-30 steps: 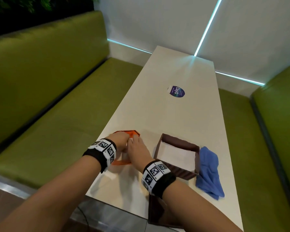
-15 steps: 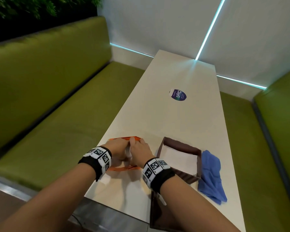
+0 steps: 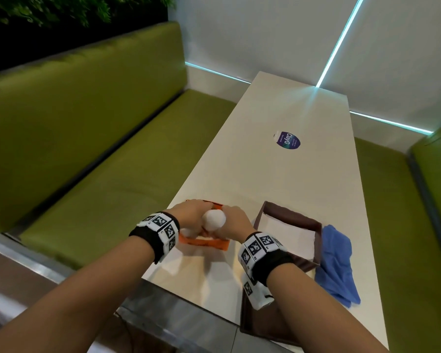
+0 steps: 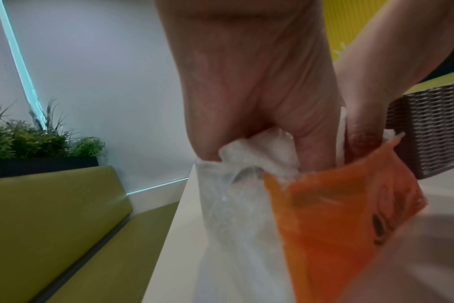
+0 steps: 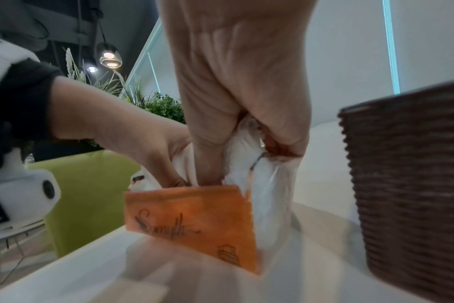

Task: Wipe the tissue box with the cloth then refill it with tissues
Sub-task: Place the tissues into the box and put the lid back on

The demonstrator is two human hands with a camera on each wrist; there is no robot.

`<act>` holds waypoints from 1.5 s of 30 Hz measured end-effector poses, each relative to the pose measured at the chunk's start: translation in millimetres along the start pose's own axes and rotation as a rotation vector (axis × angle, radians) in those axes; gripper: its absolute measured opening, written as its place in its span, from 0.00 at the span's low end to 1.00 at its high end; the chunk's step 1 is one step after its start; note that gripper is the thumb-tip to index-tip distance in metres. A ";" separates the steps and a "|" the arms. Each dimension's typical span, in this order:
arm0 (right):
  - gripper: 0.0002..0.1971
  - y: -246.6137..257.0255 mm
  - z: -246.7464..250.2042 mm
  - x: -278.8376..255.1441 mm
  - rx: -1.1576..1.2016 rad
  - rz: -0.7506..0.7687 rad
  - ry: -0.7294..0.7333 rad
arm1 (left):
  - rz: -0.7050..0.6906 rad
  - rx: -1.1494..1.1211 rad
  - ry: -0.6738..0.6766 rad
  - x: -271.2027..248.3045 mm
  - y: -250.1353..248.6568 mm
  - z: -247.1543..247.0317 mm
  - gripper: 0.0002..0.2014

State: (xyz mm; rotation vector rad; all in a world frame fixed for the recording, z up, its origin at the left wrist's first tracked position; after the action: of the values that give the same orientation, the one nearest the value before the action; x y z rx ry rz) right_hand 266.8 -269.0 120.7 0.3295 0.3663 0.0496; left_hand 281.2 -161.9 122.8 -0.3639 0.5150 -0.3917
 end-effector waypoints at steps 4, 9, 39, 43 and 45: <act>0.26 -5.2 7.4 -9.5 0.171 0.016 -0.024 | -0.002 -0.025 0.029 1.0 -1.5 1.5 0.23; 0.27 -17.6 18.7 -20.3 0.418 0.016 -0.097 | -0.026 -0.018 0.054 -0.7 -3.2 12.4 0.22; 0.30 -44.4 103.1 -74.2 1.522 0.104 -0.221 | -0.221 -1.188 -0.300 -38.9 -46.9 99.1 0.37; 0.31 -59.3 103.5 -87.7 1.541 -0.008 -0.232 | -0.197 -1.311 -0.293 -37.1 -70.6 83.0 0.34; 0.32 -68.8 103.7 -95.0 1.551 -0.080 -0.235 | -0.169 -1.373 -0.320 -34.8 -79.8 76.3 0.31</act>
State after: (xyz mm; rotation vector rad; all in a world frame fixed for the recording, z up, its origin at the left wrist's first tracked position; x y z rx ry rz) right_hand 214.6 -376.1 222.3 1.8335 0.1134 -0.3749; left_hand 273.1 -197.3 232.6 -1.7727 0.3699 -0.0750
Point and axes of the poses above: each hand's wrist, its own x-axis towards the middle knuckle, its own z-axis out of the back of the hand, y = z × x, the point moved 7 cm from there along x, towards the middle knuckle, and after that the axes turned 4 degrees about -x, right-handed, at the moved point
